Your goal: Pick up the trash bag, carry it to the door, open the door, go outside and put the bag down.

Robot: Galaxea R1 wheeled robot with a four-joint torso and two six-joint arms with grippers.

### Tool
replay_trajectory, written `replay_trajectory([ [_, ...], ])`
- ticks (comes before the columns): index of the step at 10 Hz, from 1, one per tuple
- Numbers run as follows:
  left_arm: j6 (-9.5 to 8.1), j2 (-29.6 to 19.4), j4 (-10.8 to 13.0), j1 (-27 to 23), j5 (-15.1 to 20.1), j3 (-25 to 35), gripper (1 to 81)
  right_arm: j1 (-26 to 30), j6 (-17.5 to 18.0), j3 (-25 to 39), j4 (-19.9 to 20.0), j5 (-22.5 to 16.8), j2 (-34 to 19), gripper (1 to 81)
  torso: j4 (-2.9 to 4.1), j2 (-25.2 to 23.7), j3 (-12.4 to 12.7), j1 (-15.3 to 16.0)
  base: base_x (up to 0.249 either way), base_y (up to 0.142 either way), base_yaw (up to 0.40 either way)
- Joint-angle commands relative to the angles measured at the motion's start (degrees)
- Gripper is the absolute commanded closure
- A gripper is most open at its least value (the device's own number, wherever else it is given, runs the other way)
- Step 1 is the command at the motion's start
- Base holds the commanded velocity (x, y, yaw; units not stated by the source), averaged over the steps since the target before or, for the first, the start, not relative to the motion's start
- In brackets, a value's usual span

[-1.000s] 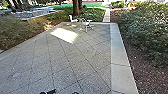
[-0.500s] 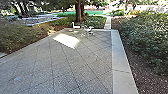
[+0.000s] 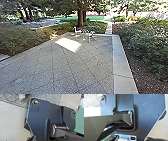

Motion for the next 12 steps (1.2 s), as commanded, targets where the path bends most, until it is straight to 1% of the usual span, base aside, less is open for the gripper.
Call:
replay_trajectory([
  [1,6.68,3.5,0.8,3.3,-1.3,-1.4,1.0,1.3,-0.4,0.8,-0.8,-3.1,1.5,1.0,-4.61,0.0,2.7,0.0,0.0,0.0,0.0],
  [2,7.29,3.5,0.8,4.2,-1.9,-1.4,1.0,1.3,-0.4,0.8,-0.7,-3.1,1.5,1.0,-5.11,0.0,3.2,0.0,0.0,0.0,0.0],
  [3,7.38,3.5,0.8,4.9,-2.1,-1.4,1.0,1.3,-0.4,1.0,-0.8,-3.1,1.5,1.0,-6.03,0.0,3.8,0.0,0.0,0.0,0.0],
  [4,7.39,3.7,1.5,5.4,-2.1,-1.4,1.0,1.4,-0.4,1.1,-0.8,-3.1,1.5,1.0,-7.71,0.0,4.7,0.0,0.0,0.0,0.0],
  [5,7.39,4.2,2.5,5.9,-2.2,-1.5,1.0,1.3,-0.4,1.2,-0.7,-3.1,1.5,1.0,-9.67,0.0,5.8,0.0,0.0,0.0,0.0],
  [6,7.39,4.3,2.8,6.1,-2.3,-1.5,1.0,1.4,-0.4,1.2,-0.8,-3.1,1.5,1.0,-11.26,0.0,6.7,0.0,0.0,0.0,0.0],
  [7,7.39,5.2,4.2,6.8,-4.9,-2.0,1.0,1.2,-0.5,1.2,-0.8,-3.1,1.5,1.0,-12.86,-0.1,7.7,0.0,0.0,0.0,0.0],
  [8,7.39,6.2,5.5,7.6,-7.8,-3.0,1.0,1.2,-0.5,1.2,-0.9,-3.1,1.5,1.0,-10.1,-0.1,5.6,0.0,0.0,0.0,0.0],
  [9,7.39,7.6,5.9,8.4,-12.2,-5.1,1.0,1.0,-0.9,1.2,-1.1,-3.1,1.6,1.0,-11.3,-0.1,5.9,0.0,0.0,0.0,0.0],
  [10,7.39,8.7,5.9,9.1,-15.2,-6.5,1.0,0.9,-0.9,1.2,-1.1,-3.0,1.7,1.0,-11.98,-0.1,6.2,0.0,0.0,0.0,0.0],
  [11,7.39,9.5,6.8,9.7,-17.6,-7.1,1.0,0.9,-0.9,1.2,-1.1,-3.0,1.7,1.0,-11.98,-0.1,6.3,0.0,0.0,0.0,0.0],
  [12,7.3,9.9,6.6,9.9,-19.9,-7.1,1.0,1.1,-0.9,1.1,-1.0,-2.8,1.6,1.0,-11.98,-0.1,6.3,0.0,0.0,0.0,0.0],
])
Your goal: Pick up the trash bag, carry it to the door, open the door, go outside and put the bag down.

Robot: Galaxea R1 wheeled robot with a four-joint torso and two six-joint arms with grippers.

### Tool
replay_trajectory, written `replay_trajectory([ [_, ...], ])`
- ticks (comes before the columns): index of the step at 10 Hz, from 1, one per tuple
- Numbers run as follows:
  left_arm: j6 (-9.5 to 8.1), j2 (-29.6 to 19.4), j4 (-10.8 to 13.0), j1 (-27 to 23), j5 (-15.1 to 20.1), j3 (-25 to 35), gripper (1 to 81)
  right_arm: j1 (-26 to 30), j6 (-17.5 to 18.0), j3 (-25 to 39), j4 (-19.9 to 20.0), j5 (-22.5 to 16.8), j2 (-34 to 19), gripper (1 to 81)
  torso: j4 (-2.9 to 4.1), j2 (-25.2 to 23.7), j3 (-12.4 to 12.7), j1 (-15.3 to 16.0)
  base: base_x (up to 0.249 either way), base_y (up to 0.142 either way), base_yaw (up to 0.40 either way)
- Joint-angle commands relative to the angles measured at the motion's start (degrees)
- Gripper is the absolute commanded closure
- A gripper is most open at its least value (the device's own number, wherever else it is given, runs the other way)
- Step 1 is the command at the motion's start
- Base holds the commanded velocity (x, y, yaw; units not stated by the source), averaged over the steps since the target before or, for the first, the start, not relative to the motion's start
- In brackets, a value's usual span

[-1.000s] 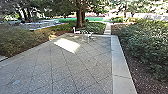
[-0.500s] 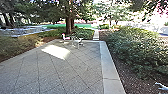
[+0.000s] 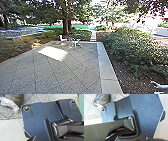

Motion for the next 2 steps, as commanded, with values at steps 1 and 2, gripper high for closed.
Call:
replay_trajectory([
  [1,0.32,0.9,0.9,-2.1,-0.8,-0.5,1.0,2.0,-0.4,0.9,-0.8,-1.9,0.9,1.0,0.0,0.0,0.0,0.1,0.0,0.0,0.0],
  [2,0.06,1.1,0.9,-2.2,-0.8,-0.5,1.0,2.1,-0.6,1.0,-1.0,-1.6,1.0,1.0,0.0,0.0,0.0,0.1,0.0,0.0,0.0],
])
